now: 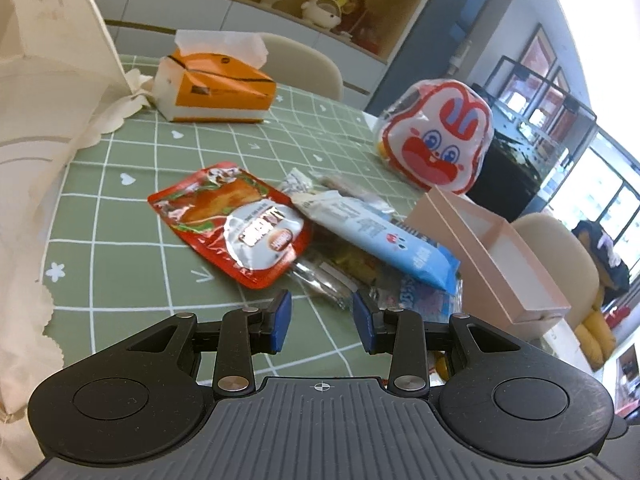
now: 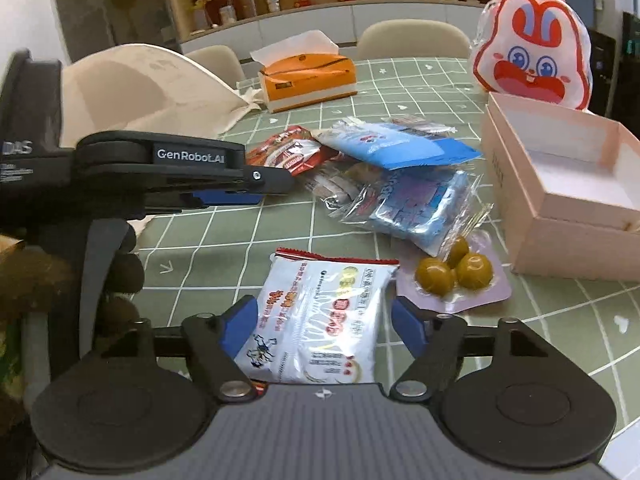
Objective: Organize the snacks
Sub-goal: 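Reach the right gripper to the white biscuit packet and grasp it, then lift the white biscuit packet with the right gripper while the left gripper approaches the golden sweets tray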
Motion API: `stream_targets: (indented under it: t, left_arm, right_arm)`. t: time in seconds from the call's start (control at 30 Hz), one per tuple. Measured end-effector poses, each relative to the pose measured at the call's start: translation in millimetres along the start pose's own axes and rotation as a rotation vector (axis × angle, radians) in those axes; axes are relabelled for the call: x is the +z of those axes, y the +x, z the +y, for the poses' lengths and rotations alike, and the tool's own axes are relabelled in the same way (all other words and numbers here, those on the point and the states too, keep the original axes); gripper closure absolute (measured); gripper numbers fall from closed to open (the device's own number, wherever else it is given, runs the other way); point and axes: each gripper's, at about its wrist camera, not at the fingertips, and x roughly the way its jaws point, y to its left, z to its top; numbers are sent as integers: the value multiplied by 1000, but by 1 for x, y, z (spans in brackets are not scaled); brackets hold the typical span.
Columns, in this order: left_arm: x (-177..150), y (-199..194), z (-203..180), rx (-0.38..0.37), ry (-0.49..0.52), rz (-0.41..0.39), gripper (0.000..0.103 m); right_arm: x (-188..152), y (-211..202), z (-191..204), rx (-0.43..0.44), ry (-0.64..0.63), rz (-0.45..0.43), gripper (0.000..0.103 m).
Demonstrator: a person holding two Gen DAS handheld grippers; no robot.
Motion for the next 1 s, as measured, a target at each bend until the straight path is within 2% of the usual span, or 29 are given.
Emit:
stream_targets:
  t: [0.07,0.17,0.23,0.3,0.37,0.47,0.57,0.67,0.73,0.83,0.93,1.0]
  left_arm:
    - [-1,-2,-2,-3,16,0,64]
    - [-1,-4,-4,-30,34,1,64]
    - [-1,-6,-6,-54,51,-1,64]
    - [-2,-6,-12,-76,76,9,64]
    - [-4,-4,-22,-96,114,19,64]
    - [-10,3,-50,-140,212,46,64]
    - [-20,13,-90,-157,338,60,64]
    - [-29,26,-126,-124,461,62,64]
    - [-34,40,-138,-60,532,86,64]
    - [-32,59,-141,1,516,116,64]
    - [-35,62,-146,-21,507,121,64]
    - [-43,61,-148,-57,542,159,63]
  right_arm:
    - [-4,5,6,-15,-14,-3,25]
    - [-11,-3,8,-21,-75,-37,28]
    - [-18,-20,-3,9,-77,-60,29]
    - [-26,-41,-22,-2,-62,-106,29]
    - [-35,-60,-48,-67,-34,-158,29]
    - [-44,-78,-91,-212,32,-211,29]
    - [-50,-83,-128,-279,138,-226,29]
    - [-59,-84,-151,-278,220,-242,29]
    - [-61,-86,-159,-245,267,-248,29]
    - [-64,-89,-162,-227,275,-272,29]
    - [-66,-89,-164,-212,288,-264,29]
    - [-65,-86,-166,-205,304,-256,29]
